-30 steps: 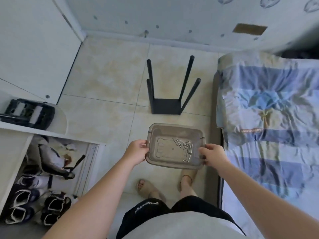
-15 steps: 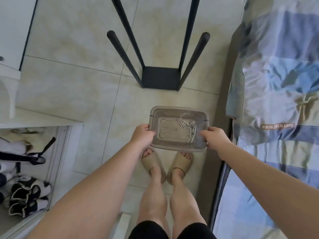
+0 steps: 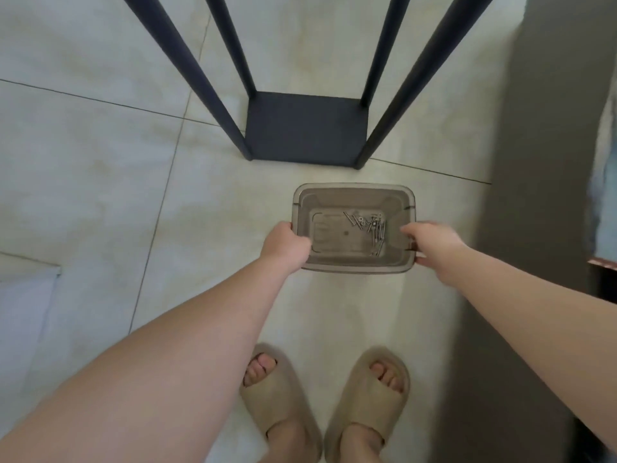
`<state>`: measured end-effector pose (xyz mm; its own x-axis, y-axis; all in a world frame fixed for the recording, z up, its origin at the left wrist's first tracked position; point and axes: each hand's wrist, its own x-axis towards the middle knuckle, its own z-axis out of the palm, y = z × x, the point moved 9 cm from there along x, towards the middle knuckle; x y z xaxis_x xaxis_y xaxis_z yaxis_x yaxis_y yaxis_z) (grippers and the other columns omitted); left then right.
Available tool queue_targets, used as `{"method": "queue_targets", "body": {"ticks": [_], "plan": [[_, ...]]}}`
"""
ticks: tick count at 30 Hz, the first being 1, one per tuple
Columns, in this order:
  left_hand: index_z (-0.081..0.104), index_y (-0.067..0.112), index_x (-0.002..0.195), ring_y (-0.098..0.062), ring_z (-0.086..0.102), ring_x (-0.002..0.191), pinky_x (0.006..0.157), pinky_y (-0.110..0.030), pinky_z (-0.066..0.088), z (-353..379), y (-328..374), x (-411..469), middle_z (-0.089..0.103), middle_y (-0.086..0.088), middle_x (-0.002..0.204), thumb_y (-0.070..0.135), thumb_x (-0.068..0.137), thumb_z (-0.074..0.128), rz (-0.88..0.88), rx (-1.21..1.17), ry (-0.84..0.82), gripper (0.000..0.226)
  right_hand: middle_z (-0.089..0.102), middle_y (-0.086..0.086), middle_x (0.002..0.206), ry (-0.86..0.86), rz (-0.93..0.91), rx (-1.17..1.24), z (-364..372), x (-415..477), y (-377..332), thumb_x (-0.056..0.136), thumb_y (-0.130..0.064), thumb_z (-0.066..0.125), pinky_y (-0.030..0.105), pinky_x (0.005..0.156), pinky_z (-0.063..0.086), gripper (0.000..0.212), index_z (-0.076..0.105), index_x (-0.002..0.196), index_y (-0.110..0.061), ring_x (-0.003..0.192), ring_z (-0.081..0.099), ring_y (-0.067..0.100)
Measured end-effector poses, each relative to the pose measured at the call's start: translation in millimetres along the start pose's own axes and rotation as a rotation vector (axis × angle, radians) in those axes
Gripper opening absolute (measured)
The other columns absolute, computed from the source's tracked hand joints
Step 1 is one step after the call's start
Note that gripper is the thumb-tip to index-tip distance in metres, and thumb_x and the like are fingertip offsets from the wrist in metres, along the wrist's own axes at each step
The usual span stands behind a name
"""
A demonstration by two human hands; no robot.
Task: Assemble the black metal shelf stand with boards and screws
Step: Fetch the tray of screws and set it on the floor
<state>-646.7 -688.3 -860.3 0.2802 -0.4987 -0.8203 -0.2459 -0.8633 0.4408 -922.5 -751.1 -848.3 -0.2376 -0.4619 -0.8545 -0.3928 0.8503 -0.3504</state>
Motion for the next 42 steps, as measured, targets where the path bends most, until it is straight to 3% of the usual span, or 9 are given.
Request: {"method": "queue_targets", "body": {"ticks": [4, 8, 12, 14, 17, 19, 24, 28, 42], "plan": [[0.066, 0.011, 0.107, -0.034, 0.069, 0.091, 0.072, -0.036, 0.053, 13.0, 6.6, 34.0, 0.071, -0.011, 0.101, 0.01, 0.086, 0.057, 0.034, -0.015, 0.009, 0.023, 0.066, 0.009, 0.107, 0.031, -0.039, 0.009, -0.6, 37.5, -6.7, 0.095, -0.019, 0.064, 0.043, 0.099, 0.051, 0.019, 0.064, 0.113, -0.013, 0.107, 0.064, 0.03], [0.062, 0.015, 0.105, -0.025, 0.067, 0.085, 0.061, -0.026, 0.045, 17.5, 7.4, 32.1, 0.069, -0.001, 0.094, 0.015, 0.088, 0.059, 0.044, -0.037, 0.002, 0.018, 0.063, 0.013, 0.12, 0.032, -0.029, -0.007, -4.7, 40.5, -6.6, 0.095, -0.022, 0.065, 0.05, 0.11, 0.044, 0.012, 0.061, 0.105, -0.017, 0.126, 0.057, 0.036], [0.048, 0.025, 0.131, -0.008, 0.048, 0.074, 0.061, -0.023, 0.034, 12.2, 2.3, -7.2, 0.046, 0.016, 0.087, 0.025, 0.093, 0.06, 0.002, 0.003, -0.015, 0.04, 0.046, 0.01, 0.152, 0.015, -0.042, -0.136, -13.9, 4.5, -10.6, 0.096, -0.027, 0.063, 0.04, 0.111, 0.038, 0.064, 0.038, 0.154, -0.017, 0.128, 0.05, 0.032], [0.042, 0.021, 0.146, -0.006, 0.055, 0.086, 0.067, -0.02, 0.036, 5.3, 6.7, -40.7, 0.059, 0.005, 0.119, 0.031, 0.096, 0.058, 0.022, 0.07, -0.039, 0.054, 0.047, 0.011, 0.152, -0.007, -0.113, -0.231, -18.5, -27.4, -21.2, 0.097, -0.025, 0.061, 0.037, 0.104, 0.038, 0.062, 0.037, 0.154, -0.018, 0.126, 0.051, 0.032], [0.025, 0.023, 0.156, -0.022, 0.042, 0.137, 0.094, -0.025, 0.034, -14.4, 18.8, -99.9, 0.034, -0.003, 0.159, 0.041, 0.097, 0.055, 0.054, 0.161, -0.034, 0.069, 0.051, 0.011, 0.148, -0.05, -0.237, -0.417, -24.1, -84.7, -40.5, 0.098, -0.025, 0.057, 0.032, 0.09, 0.041, 0.057, 0.041, 0.152, -0.019, 0.128, 0.052, 0.031], [0.021, 0.024, 0.158, -0.023, 0.03, 0.147, 0.108, -0.034, 0.032, -31.6, 33.7, -146.2, 0.024, -0.001, 0.163, 0.044, 0.099, 0.052, 0.098, 0.229, -0.015, 0.069, 0.044, 0.006, 0.153, -0.087, -0.32, -0.528, -28.4, -130.6, -54.4, 0.098, -0.029, 0.056, 0.027, 0.087, 0.036, 0.063, 0.033, 0.156, -0.024, 0.133, 0.048, 0.028], [0.021, 0.027, 0.157, -0.02, 0.009, 0.153, 0.117, -0.045, 0.024, -90.1, 73.9, -286.8, 0.014, 0.0, 0.166, 0.049, 0.1, 0.044, 0.149, 0.316, 0.079, 0.066, 0.032, 0.005, 0.159, -0.153, -0.494, -0.759, -54.0, -270.6, -88.7, 0.098, -0.03, 0.052, 0.035, 0.098, 0.042, 0.067, 0.024, 0.159, -0.027, 0.142, 0.034, 0.03], [0.019, 0.028, 0.158, -0.024, 0.003, 0.154, 0.12, -0.047, 0.018, -132.5, 92.9, -402.4, 0.009, -0.001, 0.167, 0.052, 0.101, 0.039, 0.168, 0.403, 0.163, 0.065, 0.024, 0.002, 0.164, -0.178, -0.638, -0.964, -80.1, -388.3, -106.5, 0.099, -0.036, 0.049, 0.048, 0.118, 0.026, 0.069, 0.017, 0.16, -0.027, 0.15, 0.017, 0.026], [-0.003, 0.038, 0.157, -0.021, -0.019, 0.151, 0.12, -0.05, -0.009, -308.2, 40.8, -655.3, -0.011, 0.006, 0.167, 0.067, 0.097, 0.025, 0.261, 0.496, 0.607, 0.072, -0.002, -0.004, 0.169, -0.229, -1.336, -1.332, -18.3, -714.7, -150.0, 0.103, -0.05, 0.042, 0.044, 0.127, 0.002, 0.074, -0.001, 0.161, -0.03, 0.156, -0.008, 0.023]]}}
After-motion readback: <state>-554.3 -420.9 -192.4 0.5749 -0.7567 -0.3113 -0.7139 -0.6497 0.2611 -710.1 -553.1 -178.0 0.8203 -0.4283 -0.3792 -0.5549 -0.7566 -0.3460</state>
